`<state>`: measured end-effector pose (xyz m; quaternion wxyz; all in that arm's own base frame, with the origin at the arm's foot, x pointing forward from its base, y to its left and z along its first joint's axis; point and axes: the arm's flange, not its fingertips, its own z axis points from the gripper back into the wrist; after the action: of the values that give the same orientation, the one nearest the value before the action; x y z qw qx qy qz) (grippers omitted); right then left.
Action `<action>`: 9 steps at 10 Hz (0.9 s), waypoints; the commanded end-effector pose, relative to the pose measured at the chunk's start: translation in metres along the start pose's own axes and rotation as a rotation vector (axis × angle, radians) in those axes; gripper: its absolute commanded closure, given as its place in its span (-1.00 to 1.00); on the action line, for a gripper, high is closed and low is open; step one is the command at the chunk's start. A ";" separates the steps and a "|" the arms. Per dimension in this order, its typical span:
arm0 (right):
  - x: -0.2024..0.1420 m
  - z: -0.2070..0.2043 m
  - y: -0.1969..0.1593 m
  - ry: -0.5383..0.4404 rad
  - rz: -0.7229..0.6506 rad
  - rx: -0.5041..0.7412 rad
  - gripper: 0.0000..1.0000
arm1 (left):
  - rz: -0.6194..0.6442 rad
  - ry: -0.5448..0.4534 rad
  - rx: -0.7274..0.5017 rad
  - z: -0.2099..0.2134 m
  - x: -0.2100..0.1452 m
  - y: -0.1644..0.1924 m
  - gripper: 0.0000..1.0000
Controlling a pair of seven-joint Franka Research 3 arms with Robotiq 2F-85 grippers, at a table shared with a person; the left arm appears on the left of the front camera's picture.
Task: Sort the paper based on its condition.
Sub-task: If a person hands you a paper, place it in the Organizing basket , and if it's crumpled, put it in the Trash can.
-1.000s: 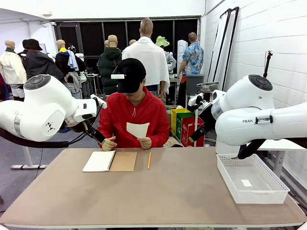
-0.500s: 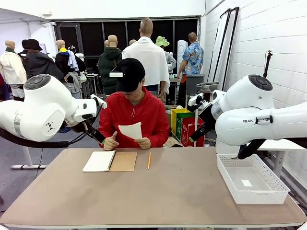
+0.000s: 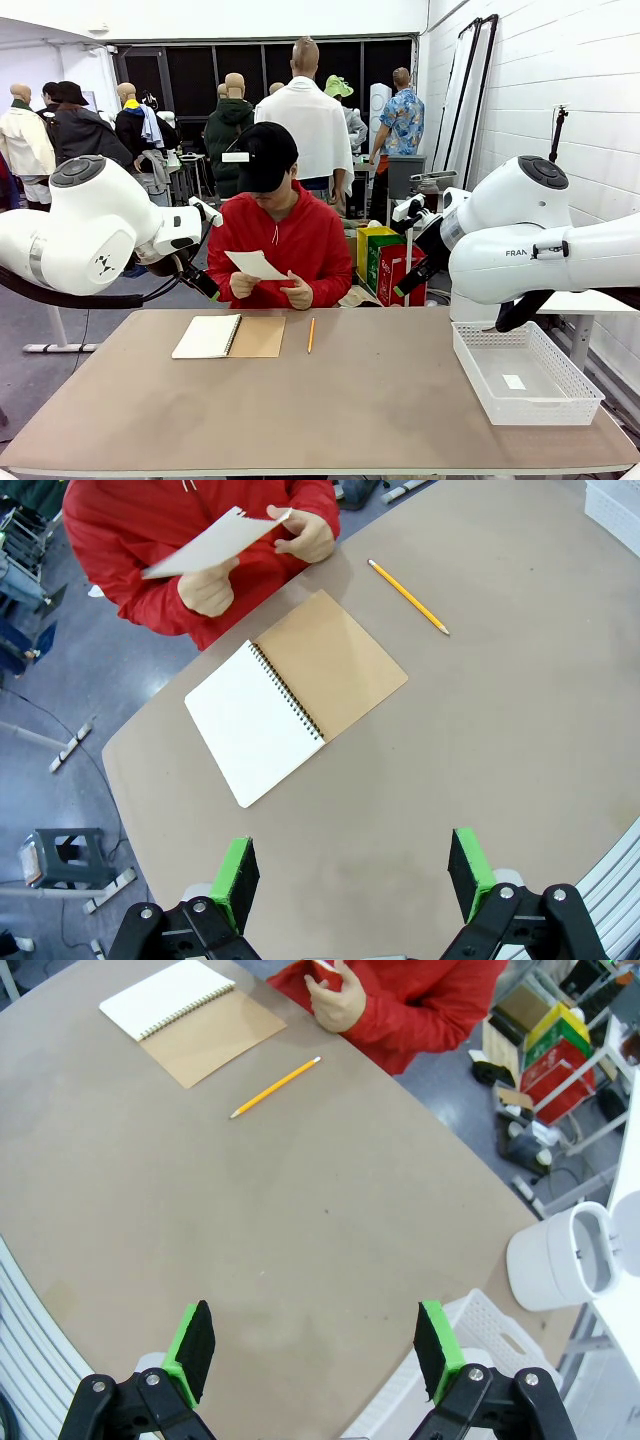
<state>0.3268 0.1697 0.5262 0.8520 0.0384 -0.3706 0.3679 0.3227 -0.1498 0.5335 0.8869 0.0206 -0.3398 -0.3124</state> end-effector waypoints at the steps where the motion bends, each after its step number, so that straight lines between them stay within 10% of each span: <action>1: 0.000 0.000 0.000 0.001 -0.010 -0.001 -1.00 | -0.001 -0.001 0.000 0.000 0.000 0.000 -1.00; 9: 0.000 0.000 0.000 0.001 -0.010 -0.001 -1.00 | -0.001 -0.001 0.000 0.000 0.000 0.000 -1.00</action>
<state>0.3268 0.1697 0.5262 0.8520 0.0384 -0.3706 0.3679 0.3227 -0.1498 0.5335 0.8869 0.0206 -0.3398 -0.3124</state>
